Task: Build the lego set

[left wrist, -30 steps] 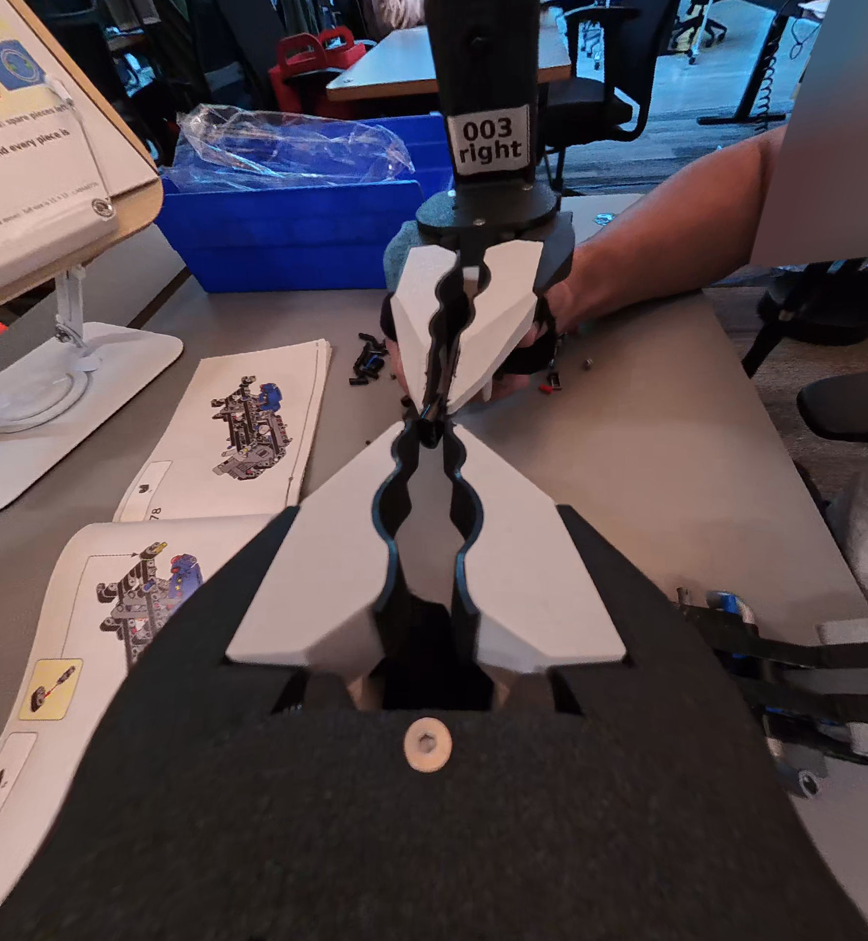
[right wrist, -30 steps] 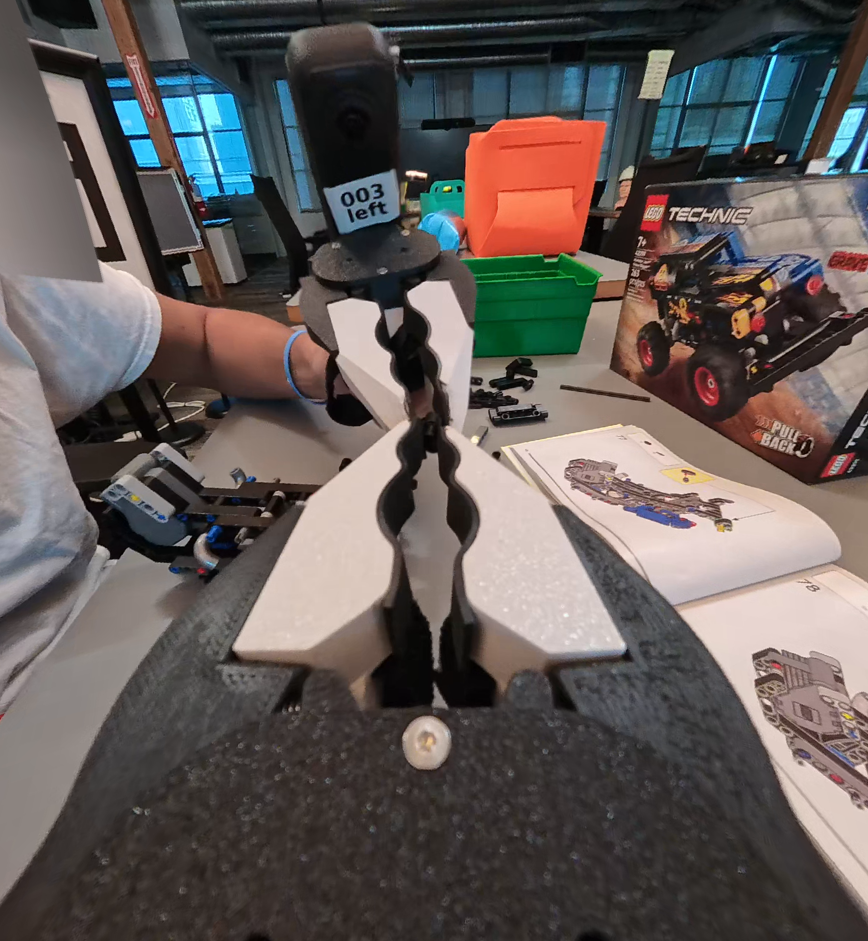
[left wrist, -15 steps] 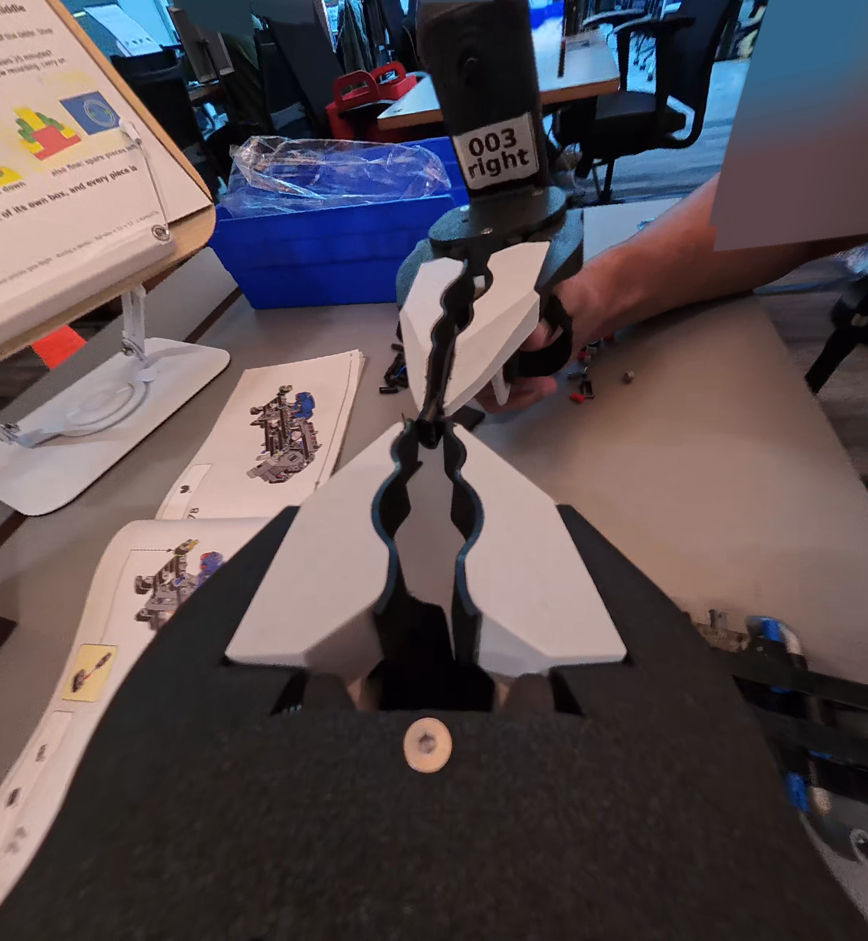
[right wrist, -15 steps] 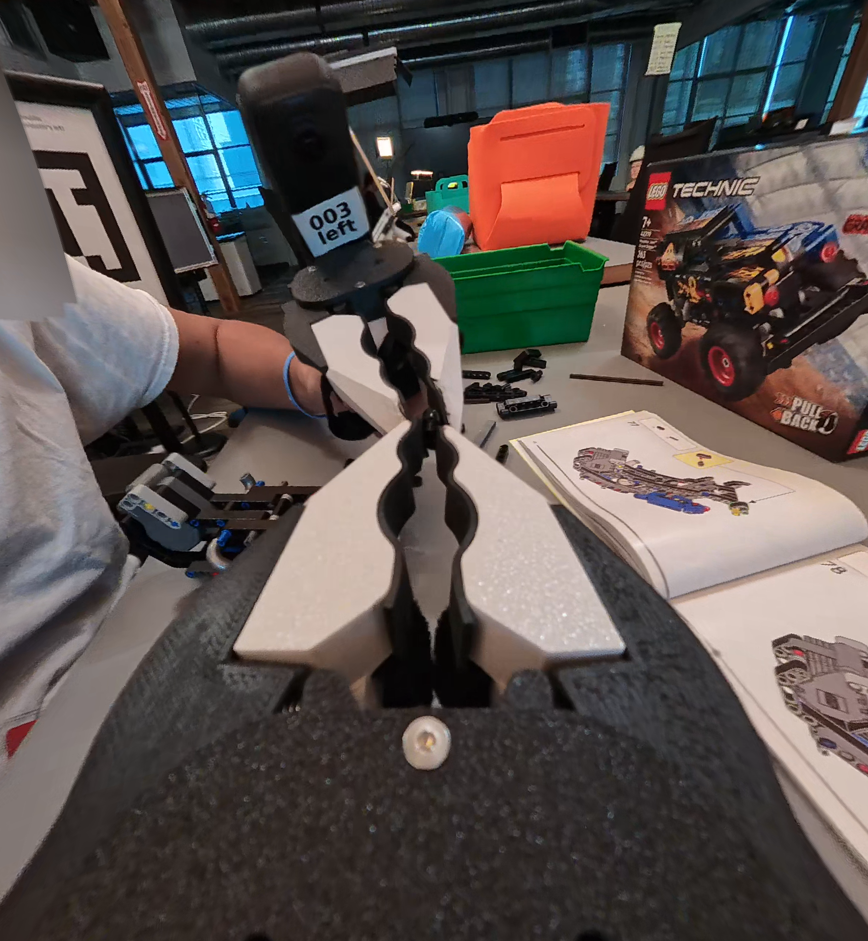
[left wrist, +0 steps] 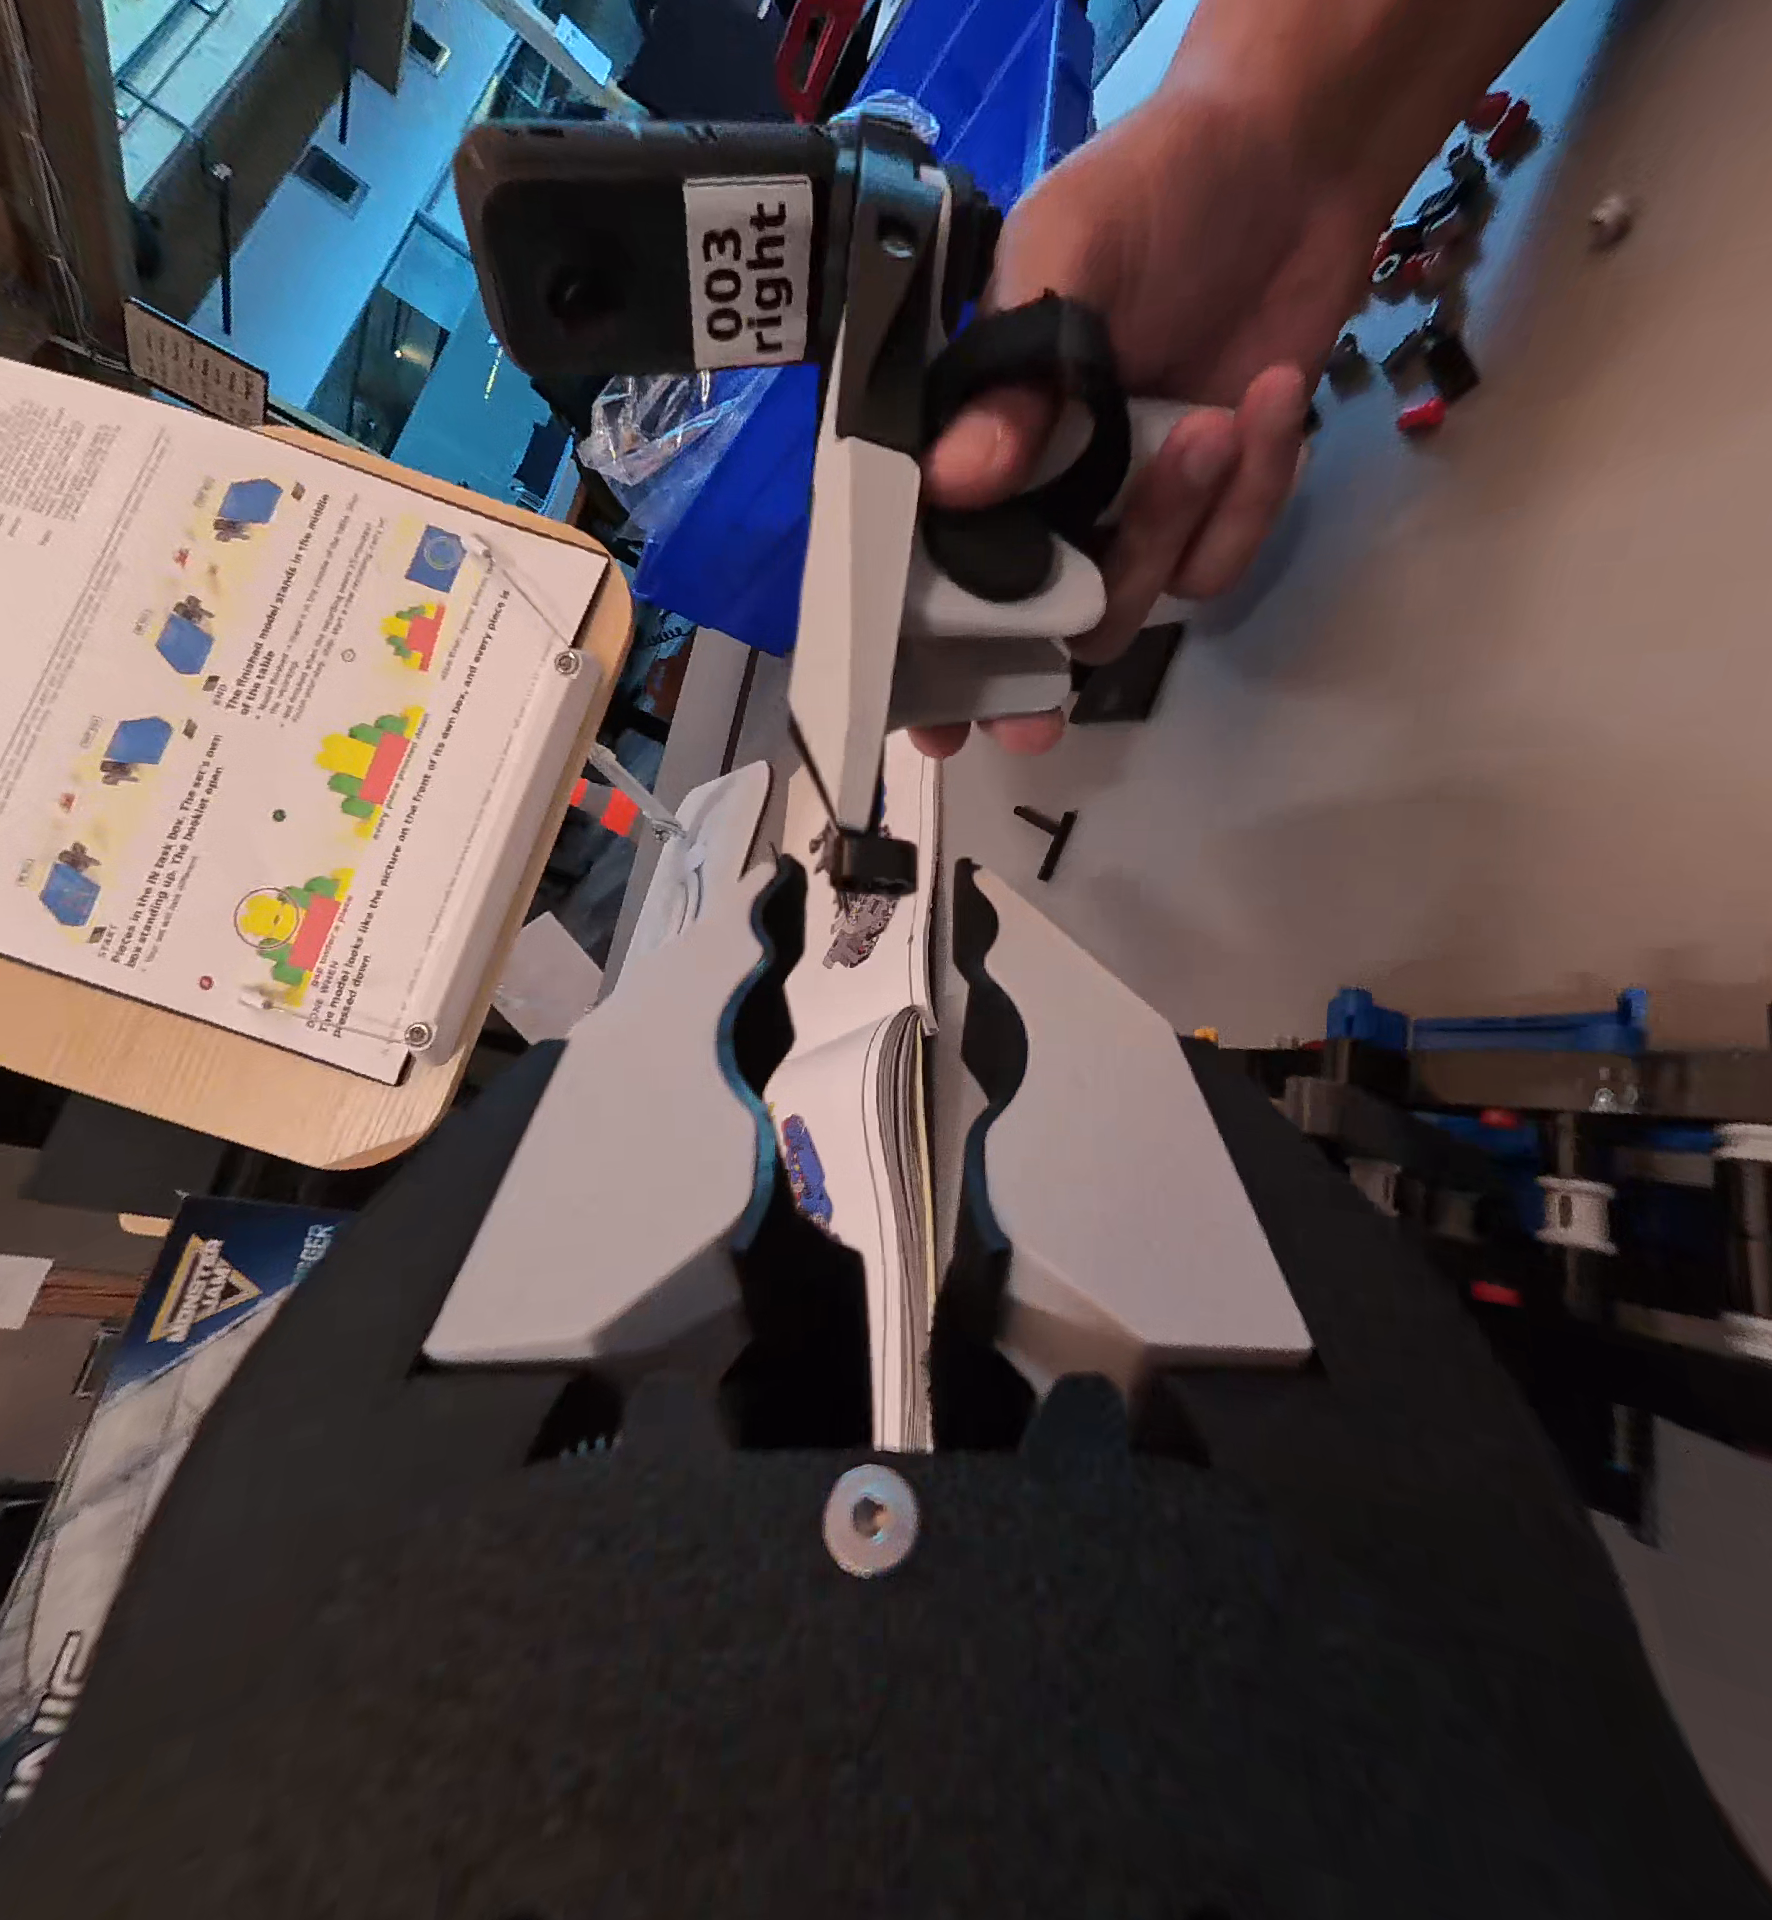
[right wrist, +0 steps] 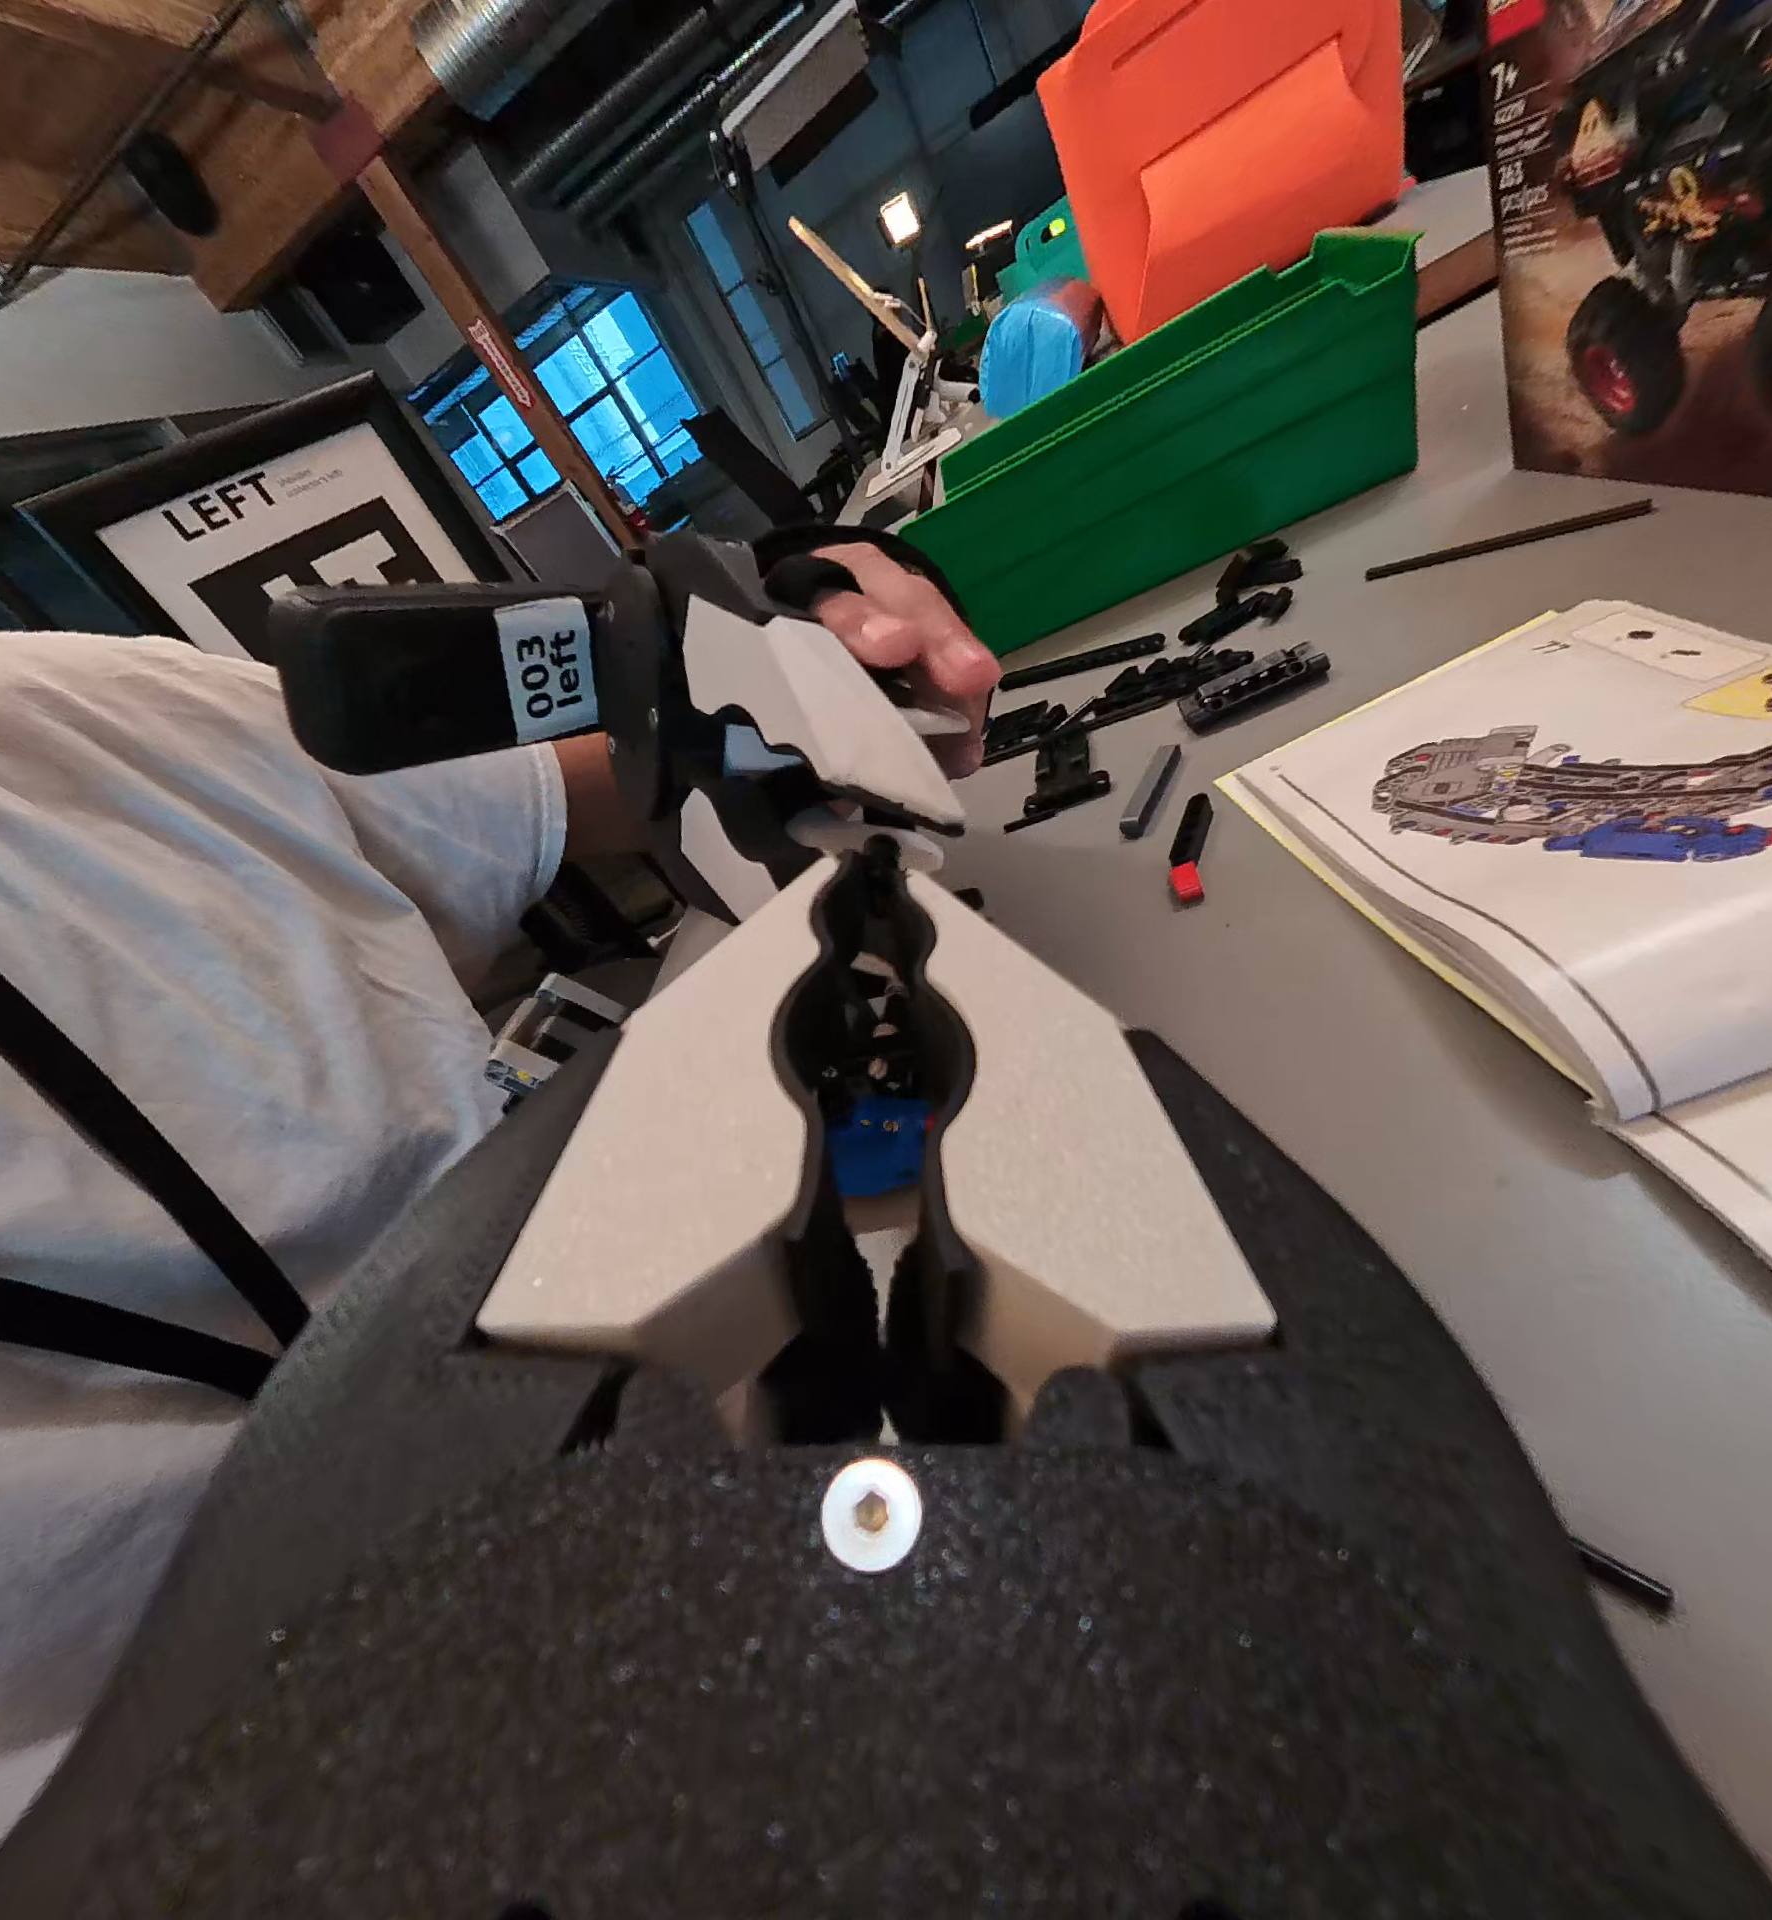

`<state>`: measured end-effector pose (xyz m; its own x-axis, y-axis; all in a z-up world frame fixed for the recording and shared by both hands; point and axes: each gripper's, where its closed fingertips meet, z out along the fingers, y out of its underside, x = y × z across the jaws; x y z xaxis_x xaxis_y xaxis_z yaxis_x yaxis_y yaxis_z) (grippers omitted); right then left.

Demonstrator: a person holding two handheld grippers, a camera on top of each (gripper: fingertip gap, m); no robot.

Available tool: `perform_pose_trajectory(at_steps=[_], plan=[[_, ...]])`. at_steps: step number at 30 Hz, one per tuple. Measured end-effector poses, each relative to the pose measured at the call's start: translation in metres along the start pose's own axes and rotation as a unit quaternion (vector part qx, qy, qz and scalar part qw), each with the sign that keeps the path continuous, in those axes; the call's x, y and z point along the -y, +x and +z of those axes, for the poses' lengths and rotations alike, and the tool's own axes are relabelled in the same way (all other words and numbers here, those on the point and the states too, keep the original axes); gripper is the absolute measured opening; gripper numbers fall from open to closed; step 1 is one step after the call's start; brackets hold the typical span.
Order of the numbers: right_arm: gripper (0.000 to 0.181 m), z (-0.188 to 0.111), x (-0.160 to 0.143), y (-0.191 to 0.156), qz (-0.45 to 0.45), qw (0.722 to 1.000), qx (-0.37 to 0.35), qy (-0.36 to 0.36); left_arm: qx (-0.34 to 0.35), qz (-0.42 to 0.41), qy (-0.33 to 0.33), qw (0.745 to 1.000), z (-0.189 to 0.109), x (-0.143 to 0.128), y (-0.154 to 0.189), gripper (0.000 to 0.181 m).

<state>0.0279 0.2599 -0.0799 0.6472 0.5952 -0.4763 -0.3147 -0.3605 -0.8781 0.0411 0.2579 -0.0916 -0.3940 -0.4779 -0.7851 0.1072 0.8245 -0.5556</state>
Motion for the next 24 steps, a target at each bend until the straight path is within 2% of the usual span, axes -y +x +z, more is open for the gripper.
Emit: perform_pose_trajectory(at_steps=[3, 5, 7, 8, 13, 20, 24], plan=[[0.002, 0.001, -0.001, 0.001, 0.002, 1.0, 0.0, -0.001, -0.003, -0.01, 0.014, 1.0, -0.003, 0.004, -0.001, 0.015], [0.008, 0.0, 0.0, 0.0, 0.007, 1.0, 0.005, 0.003, -0.003, -0.006, 0.011, 1.0, -0.003, 0.005, -0.001, 0.014], [0.008, 0.0, 0.001, 0.0, 0.001, 1.0, 0.003, 0.005, 0.002, -0.002, 0.009, 1.0, -0.003, 0.005, -0.002, 0.014], [0.003, 0.0, 0.002, 0.0, -0.01, 1.0, 0.002, 0.01, 0.003, -0.005, 0.011, 1.0, -0.003, 0.006, -0.003, 0.014], [0.012, 0.001, 0.001, -0.002, -0.043, 0.999, -0.004, 0.011, -0.006, -0.058, 0.028, 0.998, -0.005, 0.011, -0.007, 0.014], [0.007, 0.006, -0.006, -0.005, -0.043, 0.999, 0.002, -0.004, 0.017, 0.008, 0.01, 1.0, -0.001, 0.012, 0.001, 0.014], [0.007, 0.004, 0.0, -0.008, -0.048, 0.999, 0.005, 0.007, 0.036, 0.003, 0.011, 0.999, -0.002, 0.015, -0.004, 0.014]])
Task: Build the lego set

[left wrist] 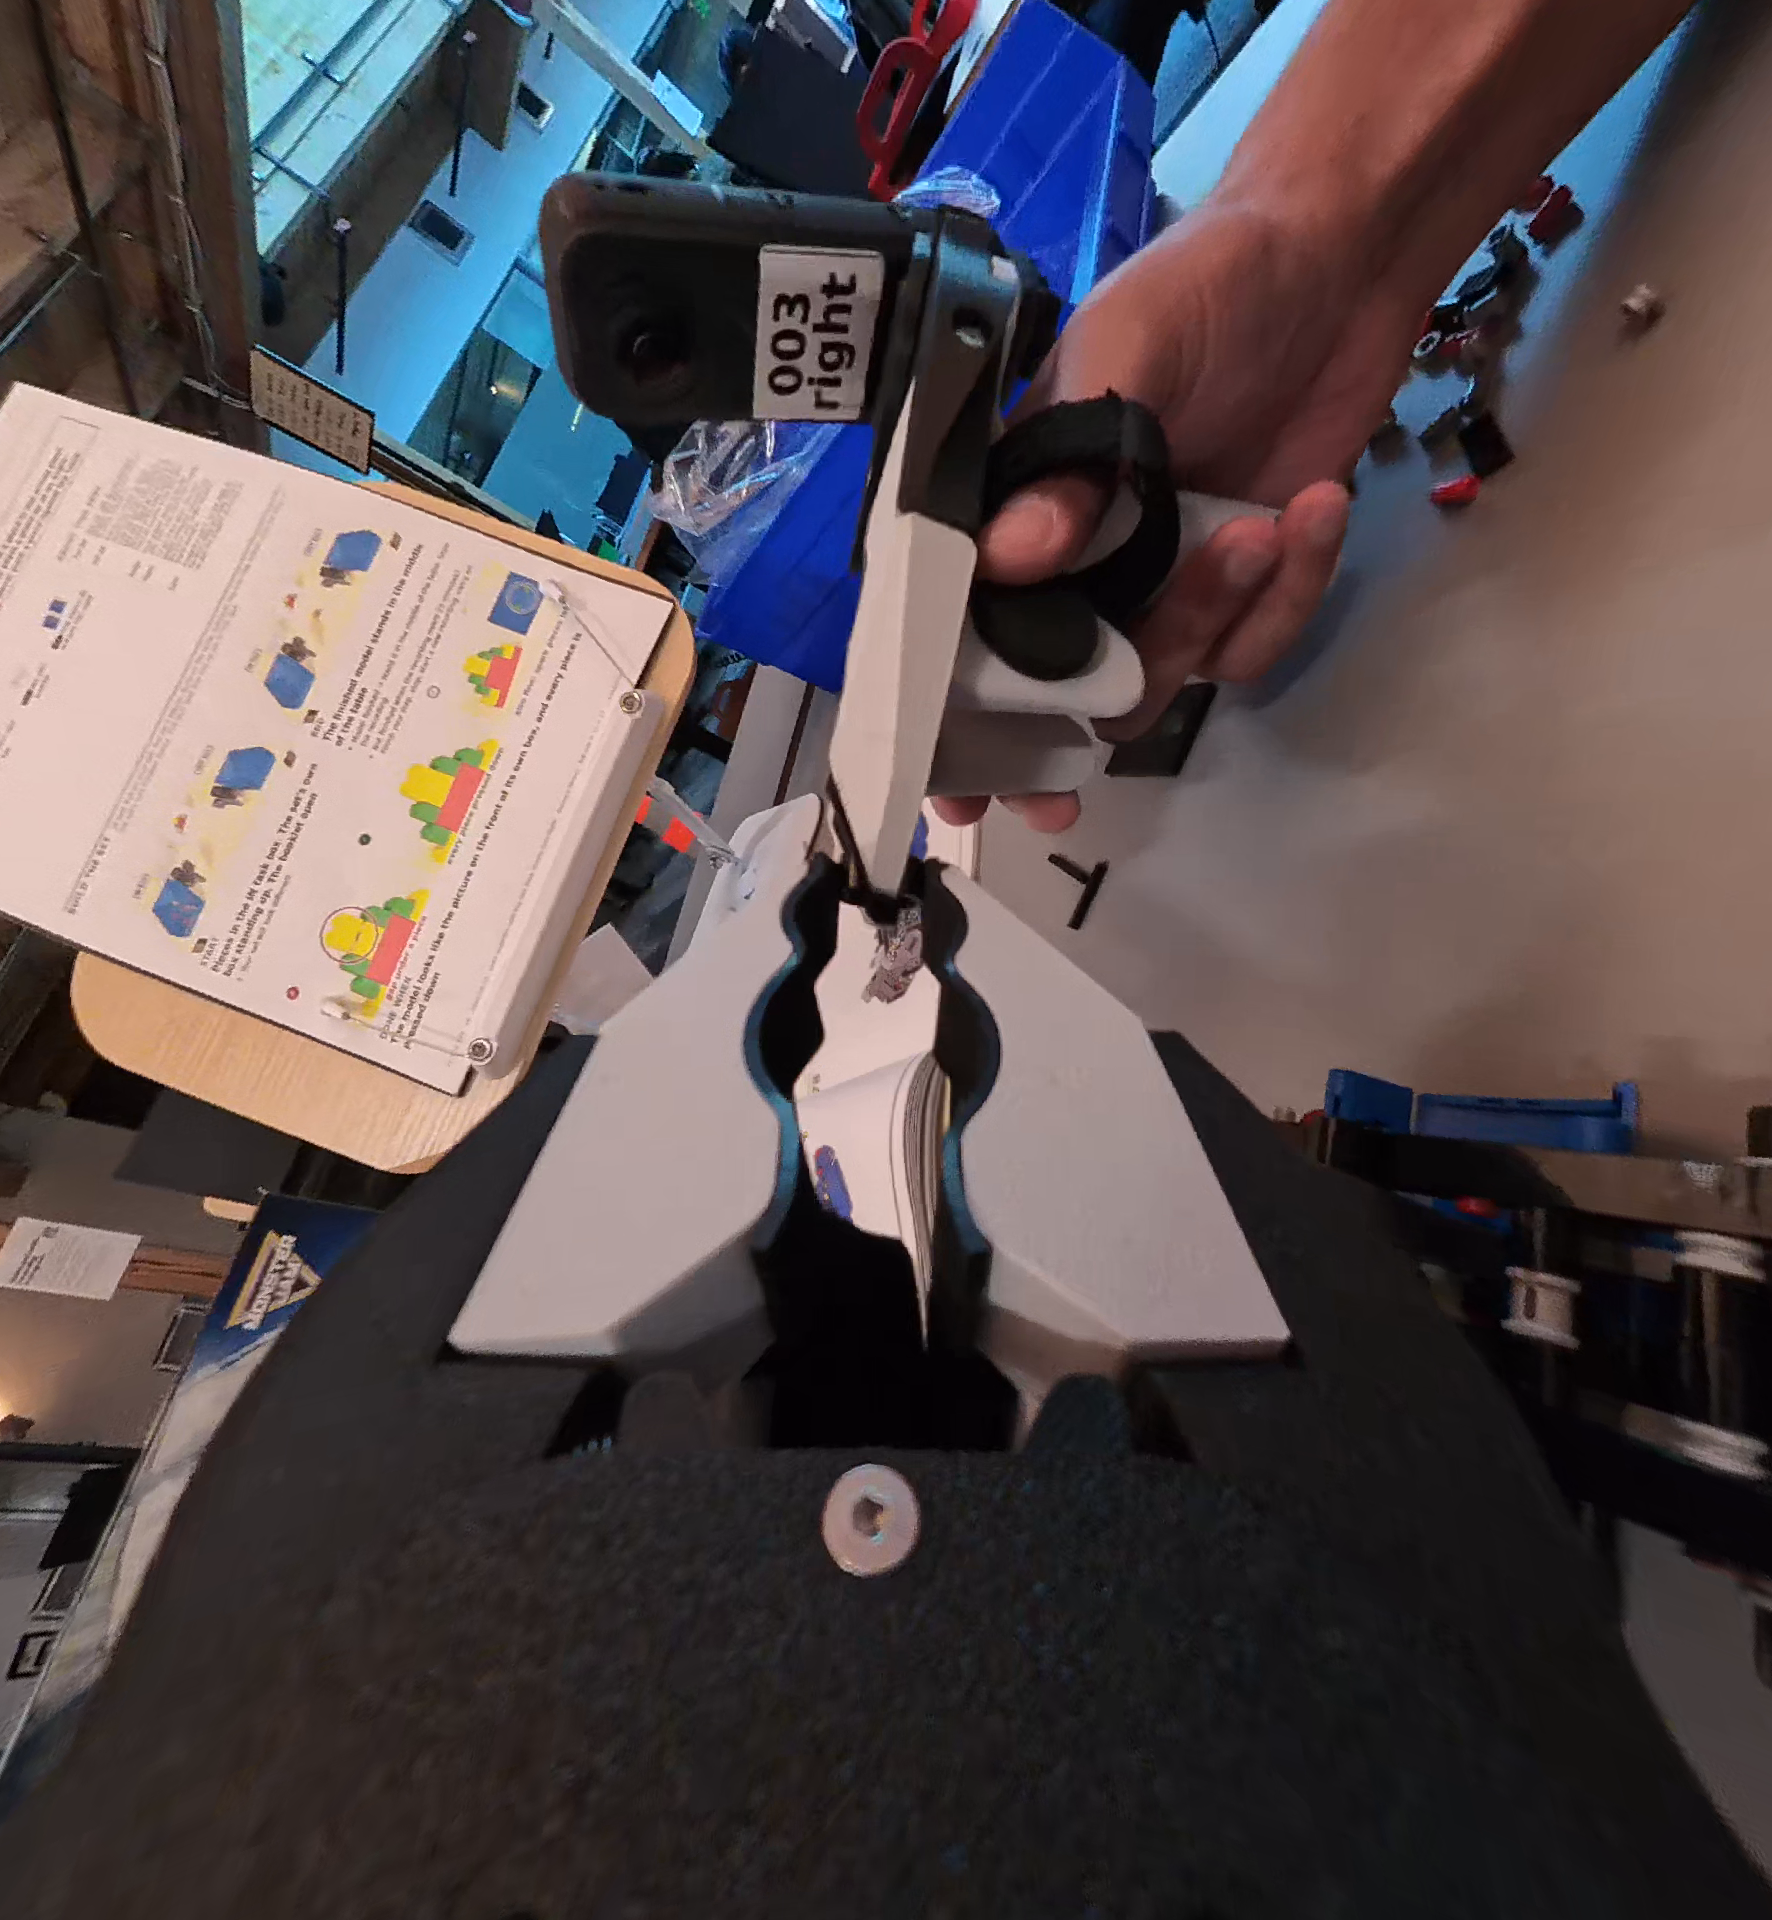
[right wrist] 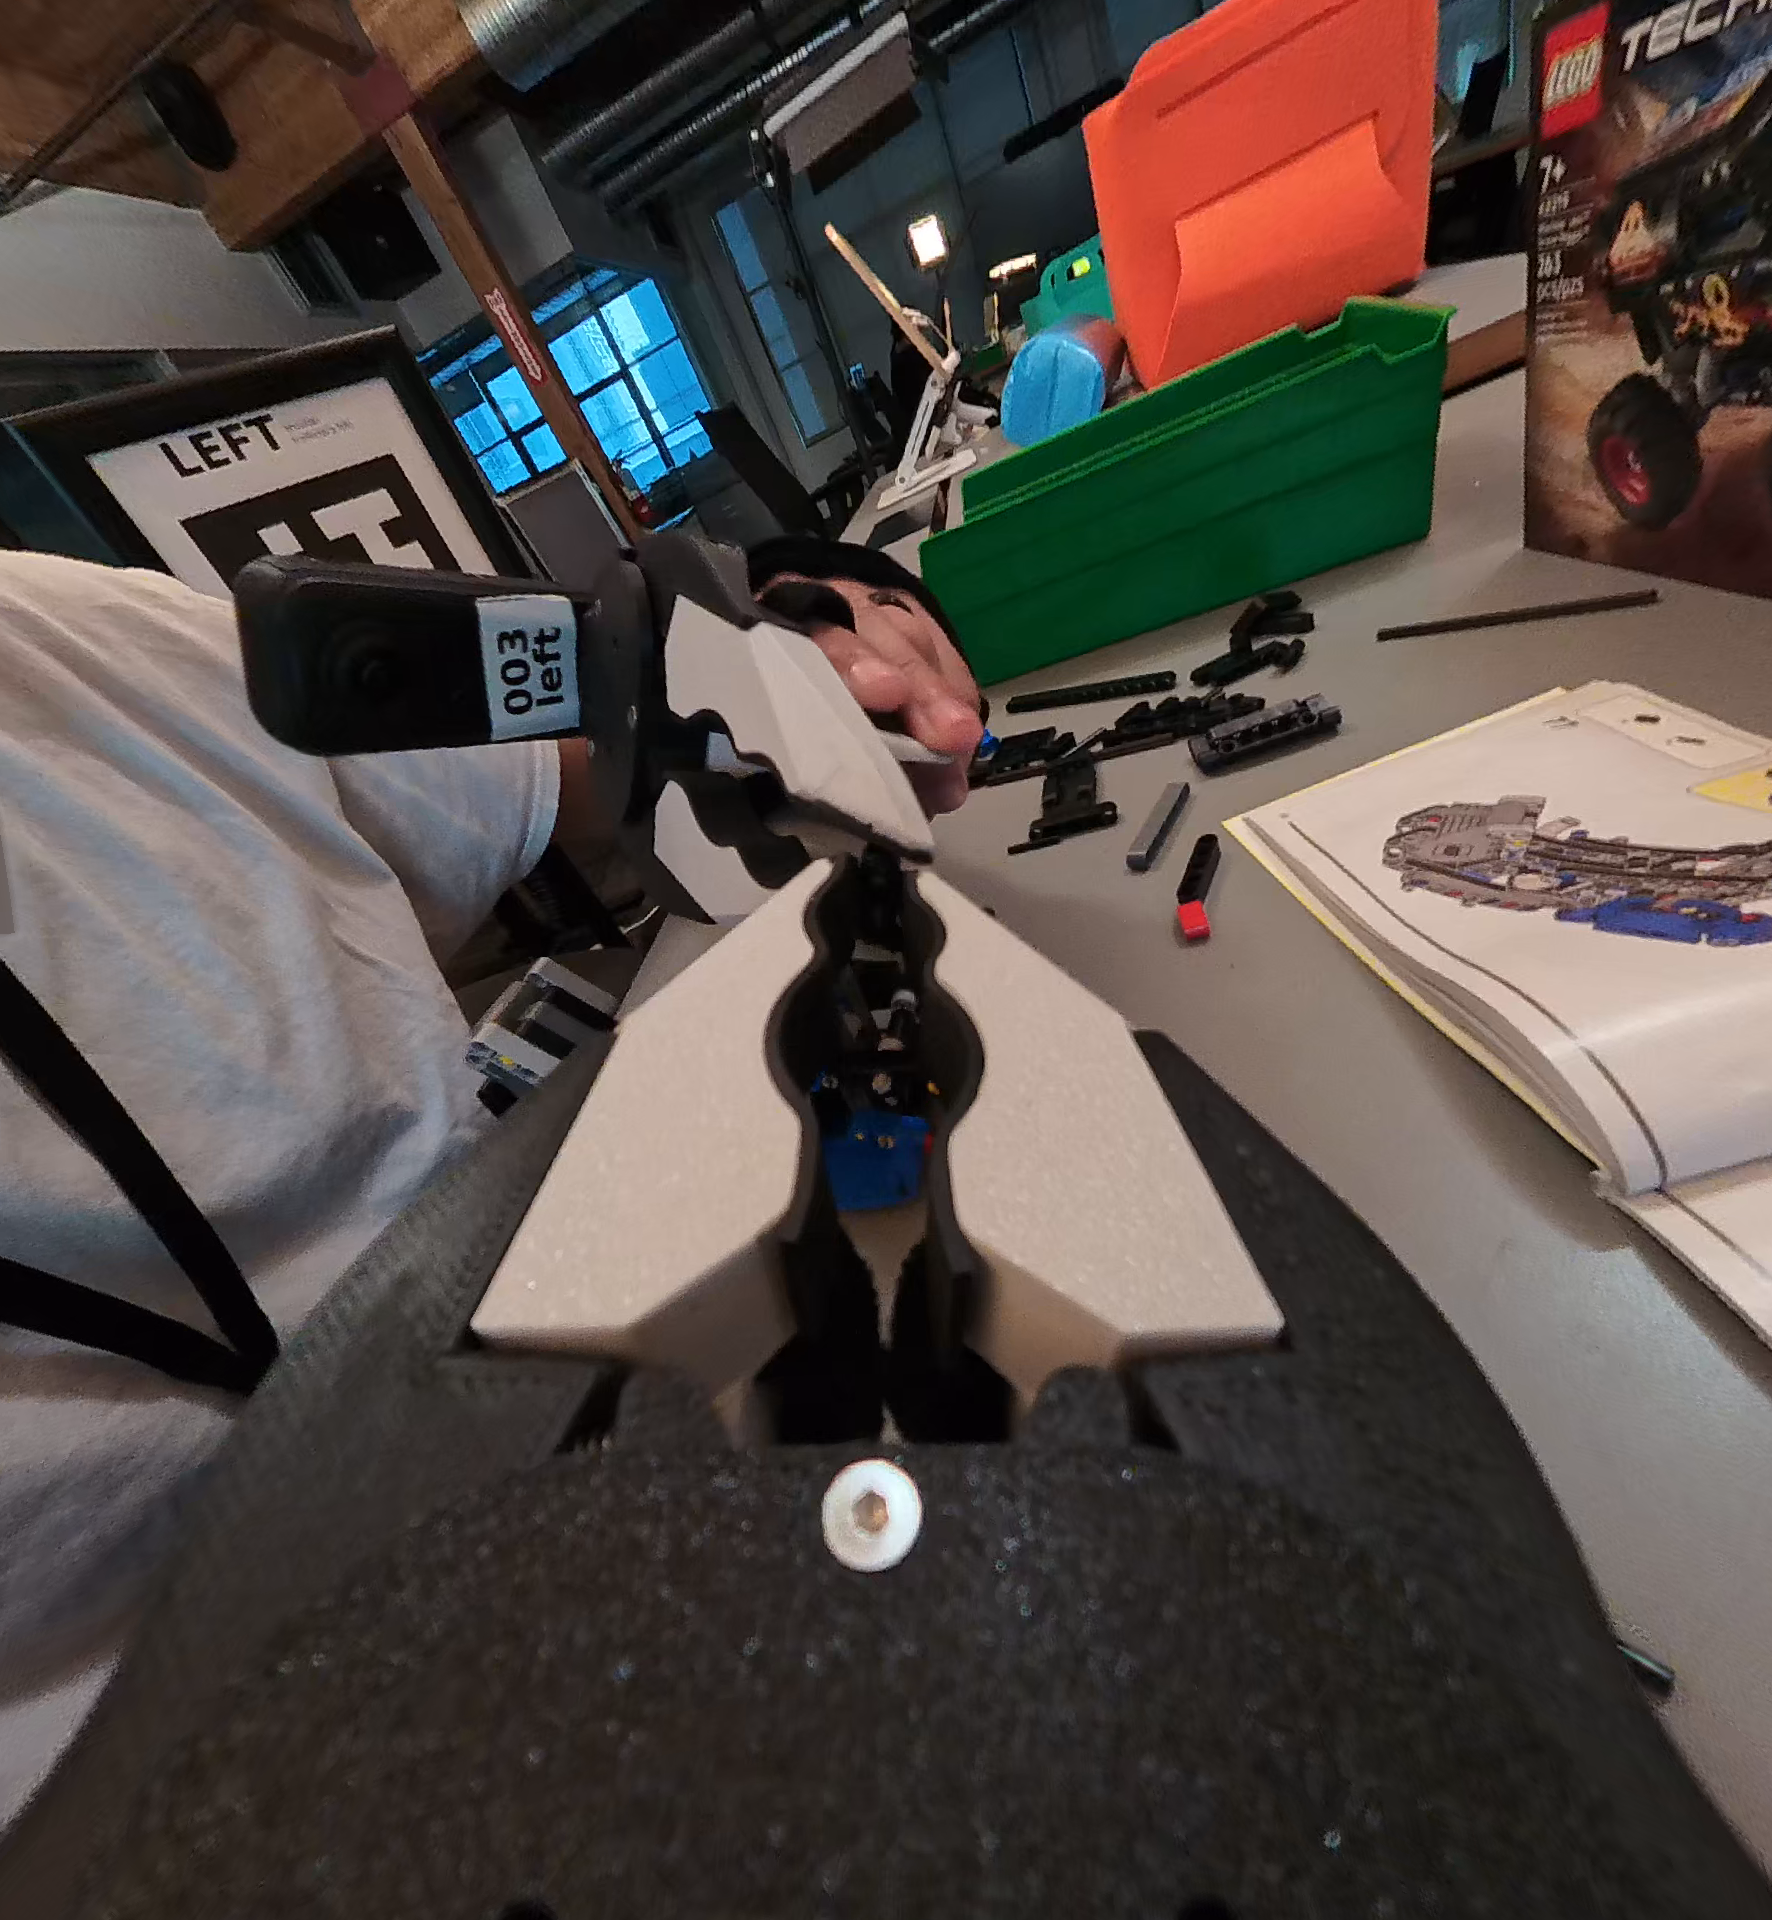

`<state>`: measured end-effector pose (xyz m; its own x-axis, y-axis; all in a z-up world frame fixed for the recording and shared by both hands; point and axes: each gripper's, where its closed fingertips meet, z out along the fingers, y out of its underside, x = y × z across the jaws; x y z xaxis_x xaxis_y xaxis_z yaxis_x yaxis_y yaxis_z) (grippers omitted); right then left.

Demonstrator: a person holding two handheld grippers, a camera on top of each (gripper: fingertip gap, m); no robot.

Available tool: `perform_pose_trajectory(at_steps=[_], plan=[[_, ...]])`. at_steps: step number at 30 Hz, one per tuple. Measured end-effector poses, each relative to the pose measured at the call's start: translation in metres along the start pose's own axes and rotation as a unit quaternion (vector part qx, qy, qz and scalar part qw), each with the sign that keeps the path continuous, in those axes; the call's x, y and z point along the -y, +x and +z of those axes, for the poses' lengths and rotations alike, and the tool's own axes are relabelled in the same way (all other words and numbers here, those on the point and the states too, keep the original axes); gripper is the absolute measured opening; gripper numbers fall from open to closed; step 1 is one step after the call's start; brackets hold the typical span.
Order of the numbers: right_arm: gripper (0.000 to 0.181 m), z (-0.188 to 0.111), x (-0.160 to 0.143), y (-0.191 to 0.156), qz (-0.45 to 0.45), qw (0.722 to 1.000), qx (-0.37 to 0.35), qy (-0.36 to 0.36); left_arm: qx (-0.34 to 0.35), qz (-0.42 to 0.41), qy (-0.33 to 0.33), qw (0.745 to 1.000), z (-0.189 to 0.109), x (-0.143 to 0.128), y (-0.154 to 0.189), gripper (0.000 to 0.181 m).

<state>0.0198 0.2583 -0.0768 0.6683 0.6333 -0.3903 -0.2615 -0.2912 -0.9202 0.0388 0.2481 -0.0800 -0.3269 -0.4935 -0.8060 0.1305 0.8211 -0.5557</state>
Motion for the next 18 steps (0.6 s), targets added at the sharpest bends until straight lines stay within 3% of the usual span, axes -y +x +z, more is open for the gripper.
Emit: perform_pose_trajectory(at_steps=[4, 8, 18], plan=[[0.014, -0.0003, -0.0008, 0.0005, 0.004, 1.0, 0.0, 0.0, 0.0, -0.013, 0.001, 1.0, -0.0005, -0.0014, -0.0028, 0.014], [0.006, -0.0003, -0.0016, 0.0017, 0.003, 1.0, -0.001, -0.002, 0.006, -0.005, -0.002, 1.0, -0.0003, -0.0023, -0.0032, 0.014], [0.011, -0.0025, -0.0007, 0.0012, 0.011, 1.0, 0.005, -0.001, -0.003, -0.01, 0.0, 1.0, -0.0011, -0.0024, -0.0018, 0.014]])
